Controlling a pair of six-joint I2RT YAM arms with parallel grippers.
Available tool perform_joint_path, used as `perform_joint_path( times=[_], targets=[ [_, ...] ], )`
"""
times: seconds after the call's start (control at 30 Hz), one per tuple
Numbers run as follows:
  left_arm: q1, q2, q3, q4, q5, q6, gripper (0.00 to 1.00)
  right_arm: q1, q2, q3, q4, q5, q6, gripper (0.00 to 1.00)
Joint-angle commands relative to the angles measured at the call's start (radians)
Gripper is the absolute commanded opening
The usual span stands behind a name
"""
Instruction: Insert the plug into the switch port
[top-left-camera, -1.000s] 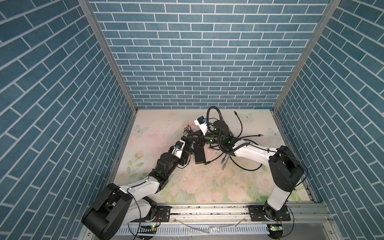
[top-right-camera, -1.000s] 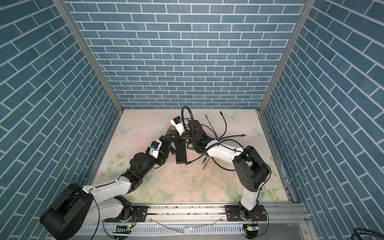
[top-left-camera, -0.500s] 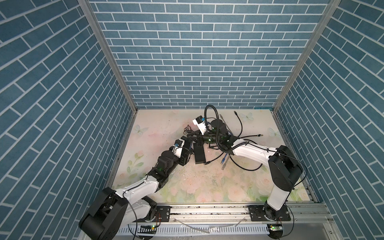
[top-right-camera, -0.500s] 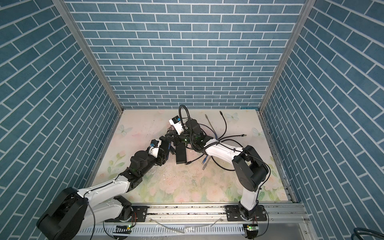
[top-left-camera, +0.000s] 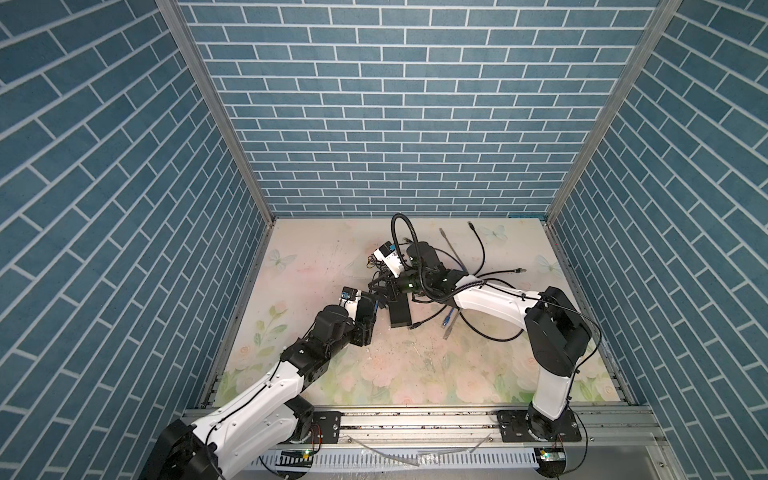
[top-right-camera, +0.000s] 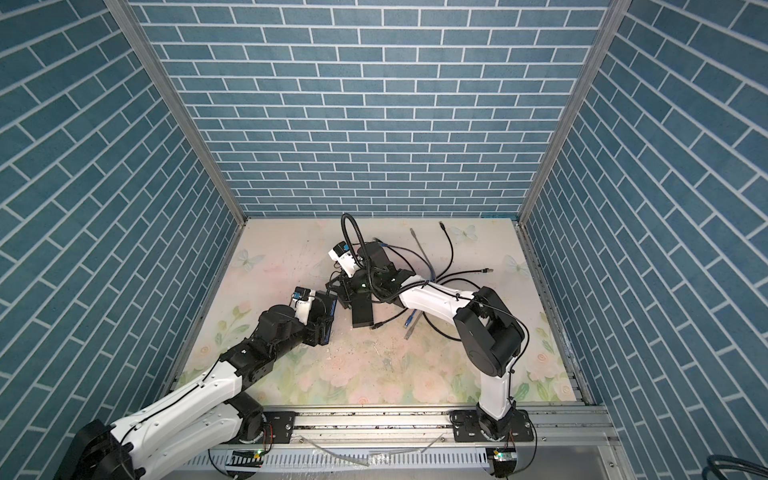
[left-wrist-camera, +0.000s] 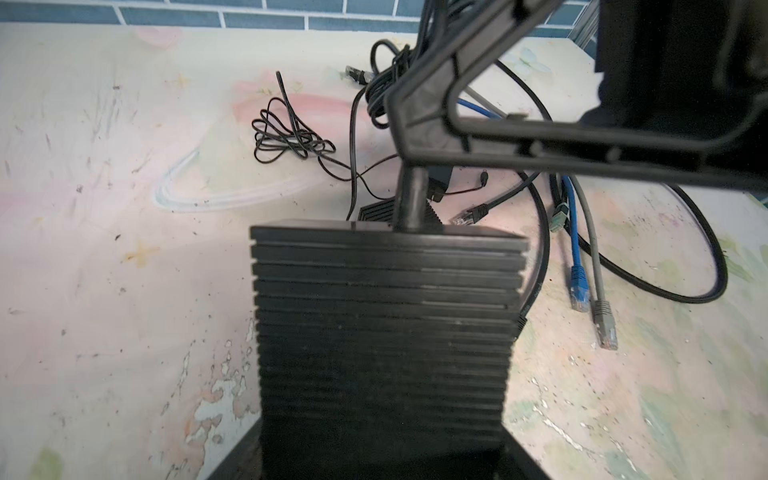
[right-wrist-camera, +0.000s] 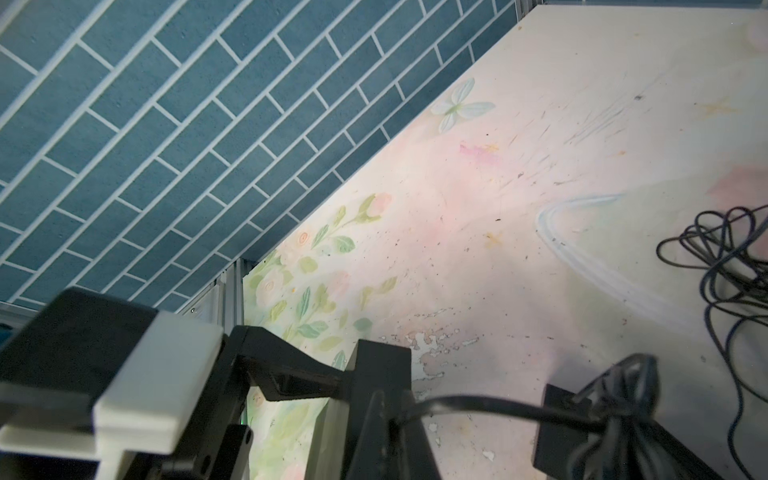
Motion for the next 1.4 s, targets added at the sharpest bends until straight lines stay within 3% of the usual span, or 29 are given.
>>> perform_joint_path(
  times=[0.0, 0.1, 0.2, 0.47, 0.77, 0.97, 1.17, 1.37],
  targets=[
    [0.041, -0.033, 0.080, -0.090, -0.200, -0.175, 0.37, -0.052, 0.022, -0.018, -0.236, 0.039, -0.011, 0.05],
    [0.040, -0.018, 0.101, -0.198, -0.206, -0.230, 0.37, -0.069, 0.003, -0.020, -0.256, 0.068, -0.015, 0.09],
    [0.040, 0.014, 0.129, -0.300, -0.212, -0.276, 0.37, -0.091, -0.015, -0.020, -0.286, 0.094, -0.019, 0.23],
    [0.040, 0.114, 0.203, -0.478, -0.163, -0.339, 0.36, -0.149, -0.085, -0.050, -0.299, 0.174, -0.003, 0.45],
    [0.028, 0.230, 0.213, -0.534, -0.113, -0.387, 0.37, -0.172, -0.139, -0.075, -0.296, 0.268, -0.023, 0.47],
    [0.026, 0.405, 0.247, -0.508, -0.136, -0.399, 0.37, -0.183, -0.159, -0.085, -0.299, 0.285, -0.028, 0.47],
    [0.009, 0.560, 0.309, -0.542, -0.200, -0.365, 0.40, -0.196, -0.216, -0.138, -0.311, 0.409, -0.126, 0.47],
    [0.003, 0.589, 0.303, -0.474, -0.224, -0.313, 0.51, -0.215, -0.296, -0.271, -0.172, 0.408, -0.265, 0.50]
  ],
)
